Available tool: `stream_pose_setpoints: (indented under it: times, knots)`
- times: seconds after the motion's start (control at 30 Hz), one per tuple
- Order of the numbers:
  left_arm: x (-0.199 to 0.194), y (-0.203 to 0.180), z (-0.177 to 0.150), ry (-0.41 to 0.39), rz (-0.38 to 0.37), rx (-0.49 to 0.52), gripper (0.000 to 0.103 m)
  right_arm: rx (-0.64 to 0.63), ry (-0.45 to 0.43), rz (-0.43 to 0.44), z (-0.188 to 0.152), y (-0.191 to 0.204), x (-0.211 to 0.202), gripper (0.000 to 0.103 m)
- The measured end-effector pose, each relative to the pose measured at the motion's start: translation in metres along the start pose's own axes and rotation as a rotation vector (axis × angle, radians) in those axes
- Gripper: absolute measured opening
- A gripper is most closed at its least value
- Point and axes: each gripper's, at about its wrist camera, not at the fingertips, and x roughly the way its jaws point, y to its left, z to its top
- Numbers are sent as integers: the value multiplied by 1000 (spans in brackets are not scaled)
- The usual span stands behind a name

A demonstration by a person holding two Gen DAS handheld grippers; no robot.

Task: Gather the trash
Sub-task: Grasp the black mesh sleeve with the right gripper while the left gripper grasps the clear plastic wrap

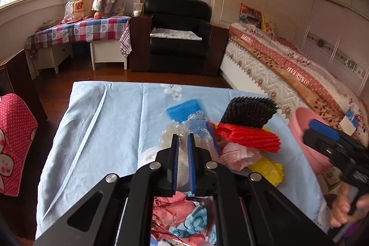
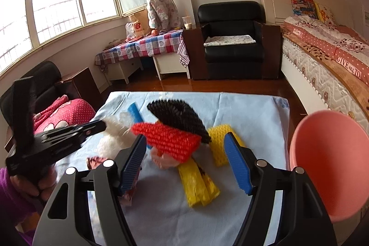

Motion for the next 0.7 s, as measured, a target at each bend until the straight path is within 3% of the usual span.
stream_pose_setpoints:
  times: [0.2,0.4,0.57,0.7]
  knots:
    - [-19,8,2,-28,-29,-32,5,3,-9,35,22,-4,22,69]
    - [-29,11,3,-31,-41,-45,5,-45,43,49,29,1,52,57]
    - [-32,10,5,-31,-40,-52,5,-80,99,71,25,8,72,19]
    - [-39,7,9,-34,-38,-56,5,-68,92,102,24,9,69,13]
